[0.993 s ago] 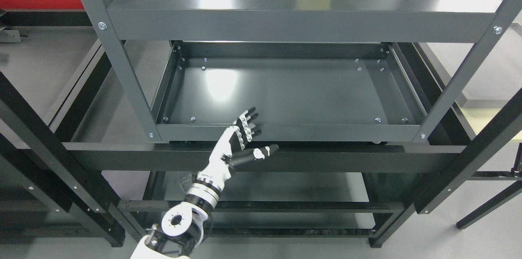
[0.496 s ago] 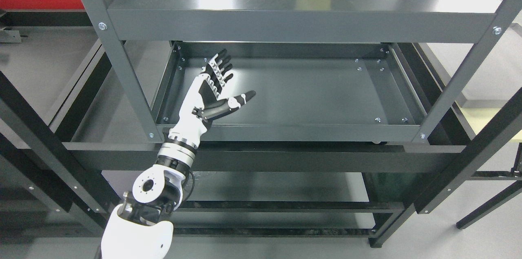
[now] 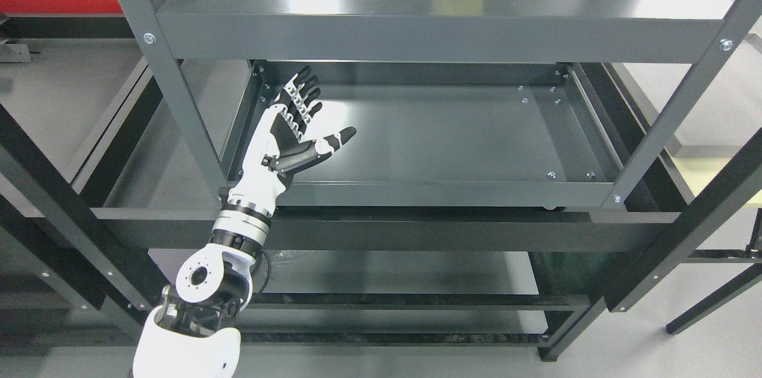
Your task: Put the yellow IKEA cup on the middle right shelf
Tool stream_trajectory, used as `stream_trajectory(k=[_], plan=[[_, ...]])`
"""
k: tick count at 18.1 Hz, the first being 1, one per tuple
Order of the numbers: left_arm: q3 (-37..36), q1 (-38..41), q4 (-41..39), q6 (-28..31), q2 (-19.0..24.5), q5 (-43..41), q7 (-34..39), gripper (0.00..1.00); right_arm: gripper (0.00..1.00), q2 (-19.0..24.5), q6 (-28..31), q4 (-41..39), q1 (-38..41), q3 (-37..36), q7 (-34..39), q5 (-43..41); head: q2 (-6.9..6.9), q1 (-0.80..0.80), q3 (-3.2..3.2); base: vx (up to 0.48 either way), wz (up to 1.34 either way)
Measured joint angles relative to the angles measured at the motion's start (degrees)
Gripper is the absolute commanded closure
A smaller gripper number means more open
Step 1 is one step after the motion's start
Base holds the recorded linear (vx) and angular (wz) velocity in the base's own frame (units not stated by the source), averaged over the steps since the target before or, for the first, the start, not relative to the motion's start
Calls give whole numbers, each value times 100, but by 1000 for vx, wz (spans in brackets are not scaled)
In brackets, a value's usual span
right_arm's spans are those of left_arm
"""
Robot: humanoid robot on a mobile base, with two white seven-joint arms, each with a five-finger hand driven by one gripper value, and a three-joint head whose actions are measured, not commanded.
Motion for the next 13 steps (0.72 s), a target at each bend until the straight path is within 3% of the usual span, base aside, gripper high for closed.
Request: stream_trajectory(k=[6,13], plan=[[-62,503,-89,-587,0,-120,0,1,1,0,5,0,0,0,1,0,0,0,0,0,0],[-122,829,-146,-684,0,-169,0,1,1,0,15,0,0,0,2,0,0,0,0,0,0]])
